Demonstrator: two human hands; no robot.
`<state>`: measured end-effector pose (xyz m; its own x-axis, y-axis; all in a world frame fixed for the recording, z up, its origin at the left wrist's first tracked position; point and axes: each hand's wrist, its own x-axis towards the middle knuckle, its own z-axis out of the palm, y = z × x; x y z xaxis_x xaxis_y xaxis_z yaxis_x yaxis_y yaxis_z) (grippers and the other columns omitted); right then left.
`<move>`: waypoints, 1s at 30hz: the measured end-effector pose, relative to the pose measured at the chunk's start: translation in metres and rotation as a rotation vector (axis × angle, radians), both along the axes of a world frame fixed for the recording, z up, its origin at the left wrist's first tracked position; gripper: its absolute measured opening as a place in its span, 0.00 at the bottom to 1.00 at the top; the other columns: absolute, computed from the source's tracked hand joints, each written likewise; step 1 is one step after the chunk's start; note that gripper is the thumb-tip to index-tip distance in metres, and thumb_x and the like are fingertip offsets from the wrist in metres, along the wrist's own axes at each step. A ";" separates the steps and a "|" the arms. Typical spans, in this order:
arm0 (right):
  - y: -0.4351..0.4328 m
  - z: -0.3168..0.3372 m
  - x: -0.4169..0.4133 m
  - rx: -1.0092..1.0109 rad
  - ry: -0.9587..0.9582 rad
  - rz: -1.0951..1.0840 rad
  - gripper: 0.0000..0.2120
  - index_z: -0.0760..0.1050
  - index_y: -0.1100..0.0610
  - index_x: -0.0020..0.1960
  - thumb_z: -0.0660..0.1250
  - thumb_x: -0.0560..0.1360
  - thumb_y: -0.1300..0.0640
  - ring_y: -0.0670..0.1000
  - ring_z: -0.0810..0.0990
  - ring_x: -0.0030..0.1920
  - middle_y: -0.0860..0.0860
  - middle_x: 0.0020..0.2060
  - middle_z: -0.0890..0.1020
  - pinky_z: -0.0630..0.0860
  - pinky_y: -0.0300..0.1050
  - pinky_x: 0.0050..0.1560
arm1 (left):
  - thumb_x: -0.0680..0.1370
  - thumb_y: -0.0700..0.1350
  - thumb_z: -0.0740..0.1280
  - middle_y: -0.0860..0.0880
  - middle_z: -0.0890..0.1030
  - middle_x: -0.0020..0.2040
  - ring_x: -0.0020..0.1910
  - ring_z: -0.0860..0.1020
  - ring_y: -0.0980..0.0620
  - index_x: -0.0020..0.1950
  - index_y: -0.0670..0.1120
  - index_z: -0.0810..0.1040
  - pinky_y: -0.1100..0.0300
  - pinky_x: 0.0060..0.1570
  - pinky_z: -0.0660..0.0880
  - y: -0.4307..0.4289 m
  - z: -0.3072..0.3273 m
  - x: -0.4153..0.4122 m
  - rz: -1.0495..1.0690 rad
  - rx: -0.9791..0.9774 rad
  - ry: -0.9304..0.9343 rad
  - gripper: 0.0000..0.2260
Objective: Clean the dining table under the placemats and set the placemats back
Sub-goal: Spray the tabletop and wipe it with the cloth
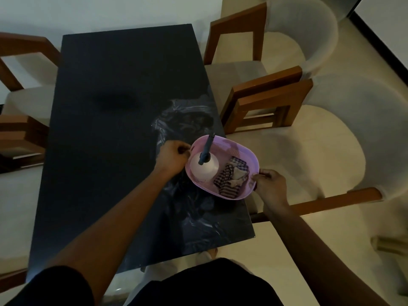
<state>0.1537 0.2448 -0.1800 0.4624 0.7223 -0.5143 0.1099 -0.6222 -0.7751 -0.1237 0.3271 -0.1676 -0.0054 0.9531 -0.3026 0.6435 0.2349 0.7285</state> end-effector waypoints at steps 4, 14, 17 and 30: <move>0.010 0.017 -0.017 0.053 -0.011 0.031 0.05 0.84 0.56 0.52 0.70 0.79 0.63 0.50 0.87 0.46 0.51 0.44 0.87 0.86 0.50 0.48 | 0.81 0.39 0.72 0.53 0.85 0.48 0.44 0.82 0.62 0.58 0.45 0.86 0.63 0.46 0.81 -0.011 0.004 -0.016 0.122 0.019 -0.078 0.07; 0.050 0.051 -0.179 0.083 -0.016 0.418 0.10 0.85 0.52 0.48 0.68 0.79 0.64 0.46 0.87 0.41 0.48 0.39 0.88 0.83 0.43 0.42 | 0.79 0.39 0.74 0.52 0.87 0.48 0.46 0.87 0.55 0.50 0.53 0.85 0.57 0.48 0.84 -0.104 0.023 -0.181 0.554 0.047 -0.246 0.08; 0.059 0.050 -0.244 0.101 -0.042 0.576 0.12 0.85 0.54 0.40 0.68 0.78 0.66 0.46 0.85 0.37 0.48 0.34 0.86 0.81 0.43 0.41 | 0.77 0.37 0.76 0.49 0.88 0.44 0.42 0.88 0.52 0.49 0.50 0.87 0.55 0.45 0.85 -0.144 0.021 -0.227 0.734 0.072 -0.263 0.07; 0.059 0.031 -0.407 0.015 -0.144 0.974 0.10 0.85 0.53 0.52 0.68 0.80 0.64 0.46 0.87 0.42 0.49 0.43 0.87 0.81 0.41 0.38 | 0.75 0.32 0.75 0.47 0.87 0.38 0.38 0.87 0.48 0.47 0.42 0.86 0.61 0.37 0.84 -0.231 0.000 -0.321 1.082 0.052 -0.368 0.06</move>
<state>-0.2529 0.3042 -0.1490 -0.2806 0.8268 -0.4875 0.6635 -0.1999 -0.7209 -0.4442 0.0962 -0.1674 -0.7502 0.5140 -0.4160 -0.1325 0.4996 0.8561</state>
